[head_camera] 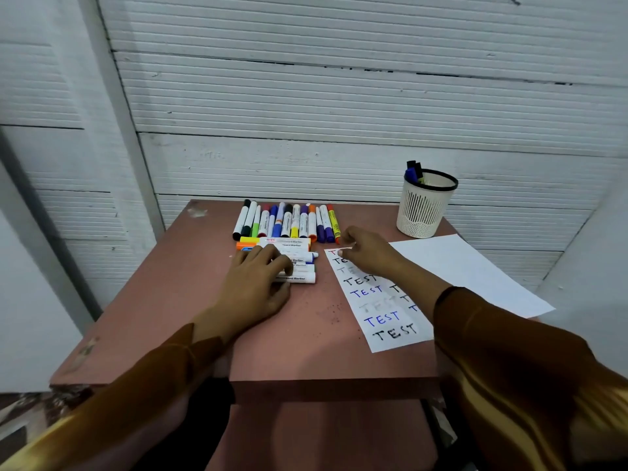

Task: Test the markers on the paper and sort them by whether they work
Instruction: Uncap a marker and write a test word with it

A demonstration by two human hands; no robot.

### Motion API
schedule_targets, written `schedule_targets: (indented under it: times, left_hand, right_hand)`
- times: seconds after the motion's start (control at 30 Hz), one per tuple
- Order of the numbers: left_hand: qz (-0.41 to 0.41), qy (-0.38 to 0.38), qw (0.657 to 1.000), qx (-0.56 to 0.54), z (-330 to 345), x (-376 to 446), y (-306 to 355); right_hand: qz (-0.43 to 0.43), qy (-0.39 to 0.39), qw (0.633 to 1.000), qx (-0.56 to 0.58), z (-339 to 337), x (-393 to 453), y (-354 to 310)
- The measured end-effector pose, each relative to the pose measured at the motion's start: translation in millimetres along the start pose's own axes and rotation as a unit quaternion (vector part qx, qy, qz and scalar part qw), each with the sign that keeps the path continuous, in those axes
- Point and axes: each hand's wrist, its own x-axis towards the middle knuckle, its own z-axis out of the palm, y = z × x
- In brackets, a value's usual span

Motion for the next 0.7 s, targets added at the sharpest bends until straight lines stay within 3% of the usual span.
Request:
schedule_targets:
  times: [0.3, 0.47, 0.6, 0.7]
  left_hand:
    - [0.011, 0.018, 0.999, -0.024, -3.9, -0.2, 3.3]
    - [0.016, 0.023, 0.999, -0.024, -3.8, -0.6, 3.6]
    - [0.011, 0.032, 0.999, -0.031, -4.3, -1.5, 4.2]
    - [0.010, 0.028, 0.999, -0.032, -5.6, -1.0, 4.9]
  right_hand:
    - [0.027, 0.015, 0.992, -0.122, 18.2, 31.7, 10.8]
    - [0.024, 0.089, 0.991, -0.096, 19.3, 35.1, 10.3]
    - [0.037, 0.052, 0.991, -0.120, 21.4, 35.9, 7.7]
    - [0.055, 0.086, 0.993, -0.061, 20.4, 36.1, 7.0]
